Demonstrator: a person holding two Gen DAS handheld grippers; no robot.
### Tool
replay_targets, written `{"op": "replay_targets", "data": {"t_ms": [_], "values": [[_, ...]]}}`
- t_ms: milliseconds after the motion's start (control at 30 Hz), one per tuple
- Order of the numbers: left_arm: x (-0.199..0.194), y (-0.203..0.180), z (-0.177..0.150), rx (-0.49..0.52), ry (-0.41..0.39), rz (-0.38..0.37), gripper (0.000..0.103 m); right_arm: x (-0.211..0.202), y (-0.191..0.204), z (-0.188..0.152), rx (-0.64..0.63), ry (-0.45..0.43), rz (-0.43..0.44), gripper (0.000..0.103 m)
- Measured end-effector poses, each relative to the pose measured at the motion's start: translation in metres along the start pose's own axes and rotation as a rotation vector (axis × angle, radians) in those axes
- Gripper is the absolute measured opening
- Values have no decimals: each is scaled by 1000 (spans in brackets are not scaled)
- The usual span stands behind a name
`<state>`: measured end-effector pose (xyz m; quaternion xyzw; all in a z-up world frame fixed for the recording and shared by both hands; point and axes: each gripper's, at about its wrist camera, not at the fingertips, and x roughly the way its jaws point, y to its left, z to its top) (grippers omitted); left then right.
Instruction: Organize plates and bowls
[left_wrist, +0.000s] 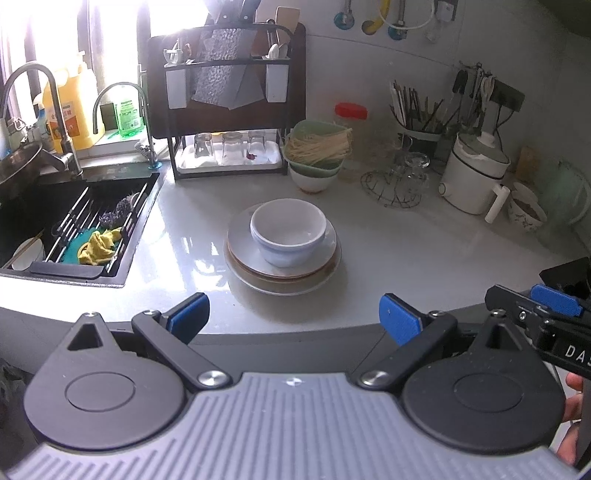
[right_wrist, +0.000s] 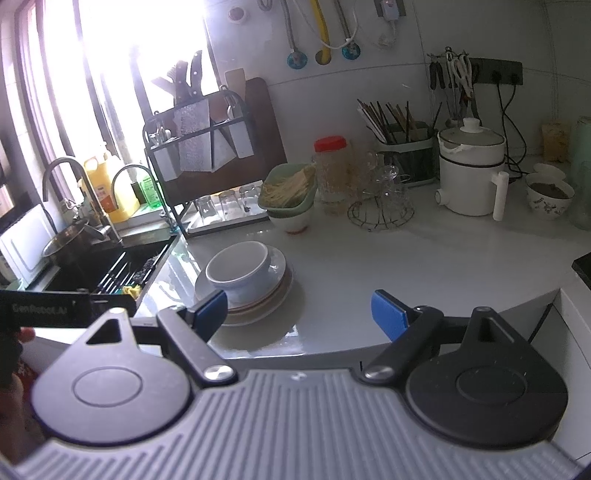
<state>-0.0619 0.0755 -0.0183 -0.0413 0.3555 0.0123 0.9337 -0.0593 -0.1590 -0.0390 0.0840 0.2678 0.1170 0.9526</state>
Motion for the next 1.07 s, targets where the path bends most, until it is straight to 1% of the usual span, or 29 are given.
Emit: {"op": "replay_targets", "data": {"t_ms": [533,1067], "values": [[-1,0,-2,-9,10,-4,100,4,1,1,-2,12,7,86],[-2,0,0,-16,-8,0,100,6,-1,2,-4,6,8,86]]}}
